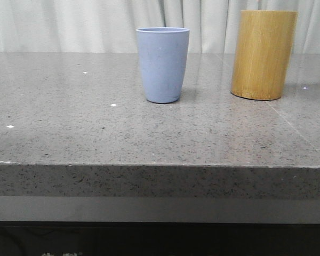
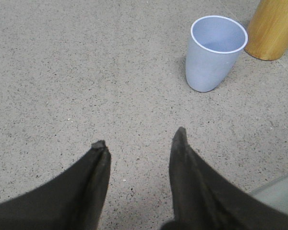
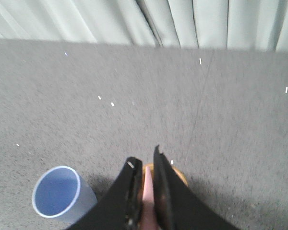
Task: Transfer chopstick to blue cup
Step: 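Lift the pink stick and carry it over the blue cup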
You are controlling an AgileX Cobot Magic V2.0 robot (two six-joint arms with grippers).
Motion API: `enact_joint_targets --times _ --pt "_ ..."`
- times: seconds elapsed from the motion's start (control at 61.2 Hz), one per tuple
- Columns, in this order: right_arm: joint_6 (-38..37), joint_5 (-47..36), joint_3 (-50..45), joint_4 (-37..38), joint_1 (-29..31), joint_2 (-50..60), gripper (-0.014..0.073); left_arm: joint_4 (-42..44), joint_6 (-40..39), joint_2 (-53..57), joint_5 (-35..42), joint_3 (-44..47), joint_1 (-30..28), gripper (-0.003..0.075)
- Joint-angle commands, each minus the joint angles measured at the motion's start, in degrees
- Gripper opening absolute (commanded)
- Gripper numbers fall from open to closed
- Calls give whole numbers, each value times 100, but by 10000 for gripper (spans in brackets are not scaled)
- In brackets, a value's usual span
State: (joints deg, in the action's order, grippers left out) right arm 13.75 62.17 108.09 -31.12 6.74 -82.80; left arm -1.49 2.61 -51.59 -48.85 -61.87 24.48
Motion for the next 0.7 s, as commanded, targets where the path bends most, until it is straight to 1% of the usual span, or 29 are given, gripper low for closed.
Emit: enact_joint_targets --times 0.0,0.131,0.245,0.376,0.49,0.572,0.687 --pt "67 -155 450 -113 -118 311 -60 -46 -35 28 424 -134 -19 303" --pt "114 -161 678 -113 -614 355 -60 -46 -35 28 424 -134 -19 303" --pt "351 -255 683 -11 -1387 289 -60 -46 -35 28 428 -134 -19 303" --pt "360 -296 683 700 -2323 31 -60 -46 -35 28 428 -134 -19 303" --pt "349 -367 683 1264 -2941 -328 -60 -46 -35 28 428 -134 -19 303" --pt "349 -435 683 1583 -3204 -616 -60 -46 -35 28 428 -134 -19 303" --pt "349 -599 683 1790 -3352 -1042 -60 -46 -35 28 428 -134 -19 303"
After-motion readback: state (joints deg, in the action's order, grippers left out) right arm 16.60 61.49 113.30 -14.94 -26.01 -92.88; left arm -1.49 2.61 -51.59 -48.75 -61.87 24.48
